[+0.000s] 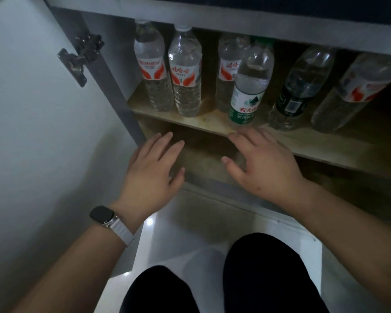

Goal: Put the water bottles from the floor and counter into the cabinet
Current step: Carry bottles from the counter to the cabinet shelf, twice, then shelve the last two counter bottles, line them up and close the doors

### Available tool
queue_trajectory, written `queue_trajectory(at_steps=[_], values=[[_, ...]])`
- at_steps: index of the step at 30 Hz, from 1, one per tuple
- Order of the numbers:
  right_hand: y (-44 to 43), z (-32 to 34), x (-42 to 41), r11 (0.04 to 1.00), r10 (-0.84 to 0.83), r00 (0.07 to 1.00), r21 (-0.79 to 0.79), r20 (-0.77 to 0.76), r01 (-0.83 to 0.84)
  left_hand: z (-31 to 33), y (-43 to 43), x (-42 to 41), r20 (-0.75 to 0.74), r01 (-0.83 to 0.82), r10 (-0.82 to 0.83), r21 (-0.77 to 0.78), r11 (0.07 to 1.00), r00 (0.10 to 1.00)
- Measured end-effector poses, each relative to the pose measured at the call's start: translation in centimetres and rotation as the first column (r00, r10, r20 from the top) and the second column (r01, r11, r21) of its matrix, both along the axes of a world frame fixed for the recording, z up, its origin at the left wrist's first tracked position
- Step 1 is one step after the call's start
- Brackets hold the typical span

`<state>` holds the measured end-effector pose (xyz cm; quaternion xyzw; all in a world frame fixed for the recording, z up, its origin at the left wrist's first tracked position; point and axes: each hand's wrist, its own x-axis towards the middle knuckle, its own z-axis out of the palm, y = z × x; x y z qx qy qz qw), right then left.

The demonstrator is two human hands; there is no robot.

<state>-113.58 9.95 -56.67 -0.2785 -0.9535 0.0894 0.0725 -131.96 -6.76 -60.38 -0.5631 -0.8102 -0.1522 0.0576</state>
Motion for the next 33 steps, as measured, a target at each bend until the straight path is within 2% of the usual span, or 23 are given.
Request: queue_trajectory(at_steps=[6, 11, 15, 21, 26, 33], values=[[-2.1, 6.6, 1.6, 0.996, 0.037, 0.994, -0.086, 0.101, -0.028, 7.1, -1.9, 2.4, 0.007, 0.042, -0.042, -0.114, 0.993, 0.999], [-4.2, 15.9, 3.3, 0.992, 0.06, 0.968, -0.126, 0.242, -0.03, 16.1, -3.8, 4.7, 0.04, 0.061, -0.054, -0.184, 0.981, 0.998], [-5.9, 24.1, 4.9, 0.991, 0.065, 0.953, -0.132, 0.297, -0.027, 23.6, -5.3, 6.3, 0.041, 0.074, -0.067, -0.201, 0.977, 0.997], [-10.0, 35.1, 7.7, 0.991, 0.062, 0.945, -0.129, 0.32, -0.022, 34.4, -7.8, 8.2, 0.054, 0.132, -0.124, -0.203, 0.97, 0.991], [-14.5, 42.0, 10.8, 0.996, -0.008, 0.957, -0.086, 0.29, 0.035, 41.5, -10.5, 10.5, 0.023, 0.177, -0.176, -0.223, 0.959, 0.984], [-17.8, 48.0, 17.6, 0.991, -0.131, 0.955, 0.008, 0.268, 0.133, 47.7, -11.8, 14.9, -0.049, 0.312, -0.318, -0.097, 0.945, 0.947]])
